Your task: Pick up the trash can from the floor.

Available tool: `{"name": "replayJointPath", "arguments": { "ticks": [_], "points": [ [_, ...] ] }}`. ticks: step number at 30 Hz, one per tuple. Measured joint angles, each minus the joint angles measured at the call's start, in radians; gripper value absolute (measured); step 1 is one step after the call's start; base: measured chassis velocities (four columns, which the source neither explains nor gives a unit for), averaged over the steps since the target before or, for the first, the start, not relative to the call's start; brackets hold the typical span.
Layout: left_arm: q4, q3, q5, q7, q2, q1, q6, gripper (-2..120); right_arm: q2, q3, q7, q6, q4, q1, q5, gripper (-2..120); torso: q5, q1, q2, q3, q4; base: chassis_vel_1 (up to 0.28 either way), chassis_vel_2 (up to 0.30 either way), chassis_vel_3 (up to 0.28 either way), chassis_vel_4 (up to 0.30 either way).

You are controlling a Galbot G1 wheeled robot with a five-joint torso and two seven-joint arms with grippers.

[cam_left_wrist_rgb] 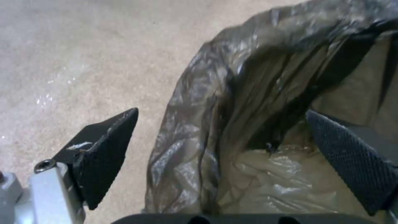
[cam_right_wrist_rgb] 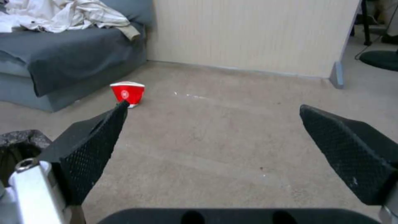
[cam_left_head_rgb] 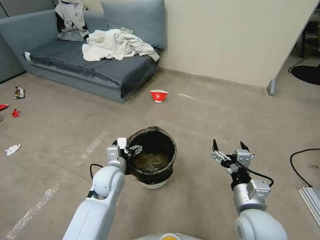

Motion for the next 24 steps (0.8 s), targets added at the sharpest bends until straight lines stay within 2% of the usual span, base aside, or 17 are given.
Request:
{"name": "replayJointPath", "arguments": {
  "ticks": [7, 13, 17, 20, 21, 24],
  "points": [
    [0.039, -0.001, -0.001, -0.003, -0.009, -0.009, 0.017, 100, 0.000, -0.001, 0.001, 0.001, -0.007, 0.003, 0.000, 100, 0.0005, 0.000, 0.000, 0.000, 0.0001, 0.000, 0.000, 0.000, 0.000],
    [0.044, -0.002, -0.006, -0.005, -0.012, -0.010, 0.022, 100, -0.001, -0.001, 0.001, 0.002, -0.008, 0.004, 0.000, 100, 0.0003, 0.000, 0.000, 0.000, 0.0002, 0.000, 0.000, 0.000, 0.000],
    [0.044, -0.003, -0.011, -0.009, -0.013, -0.011, 0.024, 95, -0.002, -0.001, 0.001, 0.003, -0.008, 0.004, 0.000, 100, 0.0001, 0.000, 0.000, 0.000, 0.0001, 0.000, 0.000, 0.000, 0.000],
    [0.040, -0.001, -0.016, -0.016, -0.014, -0.010, 0.022, 80, -0.002, -0.004, 0.001, 0.004, -0.008, 0.004, -0.001, 100, 0.0000, 0.000, 0.000, 0.000, 0.0000, 0.000, 0.000, 0.000, 0.000],
    [0.040, -0.001, -0.016, -0.016, -0.014, -0.010, 0.022, 80, -0.002, -0.004, 0.001, 0.004, -0.008, 0.004, -0.001, 100, 0.0000, 0.000, 0.000, 0.000, 0.0000, 0.000, 0.000, 0.000, 0.000],
    [0.039, 0.001, -0.019, -0.021, -0.015, -0.010, 0.022, 68, -0.002, -0.006, 0.001, 0.004, -0.008, 0.005, -0.001, 100, -0.0001, 0.000, 0.000, 0.000, 0.0000, 0.000, 0.000, 0.000, 0.000]
  ]
}}
